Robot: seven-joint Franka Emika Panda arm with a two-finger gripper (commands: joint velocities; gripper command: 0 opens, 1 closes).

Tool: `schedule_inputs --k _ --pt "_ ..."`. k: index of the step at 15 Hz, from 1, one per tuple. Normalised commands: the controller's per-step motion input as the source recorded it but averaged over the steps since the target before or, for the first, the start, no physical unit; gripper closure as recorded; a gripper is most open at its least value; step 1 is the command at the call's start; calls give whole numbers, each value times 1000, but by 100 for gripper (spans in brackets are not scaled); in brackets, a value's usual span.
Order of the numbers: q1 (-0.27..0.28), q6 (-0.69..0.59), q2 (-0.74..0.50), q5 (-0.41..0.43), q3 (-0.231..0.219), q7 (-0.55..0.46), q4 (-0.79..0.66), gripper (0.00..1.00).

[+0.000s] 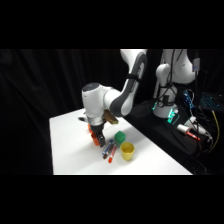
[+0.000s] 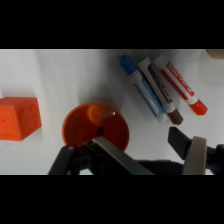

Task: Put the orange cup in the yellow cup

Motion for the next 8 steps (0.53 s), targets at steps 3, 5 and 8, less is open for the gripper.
schedule_inputs --k 3,5,8 --pt "62 202 52 28 -53 114 -49 0" --pt "74 217 19 29 -74 130 -72 26" --pt "109 213 -6 9 -102 157 -82 51"
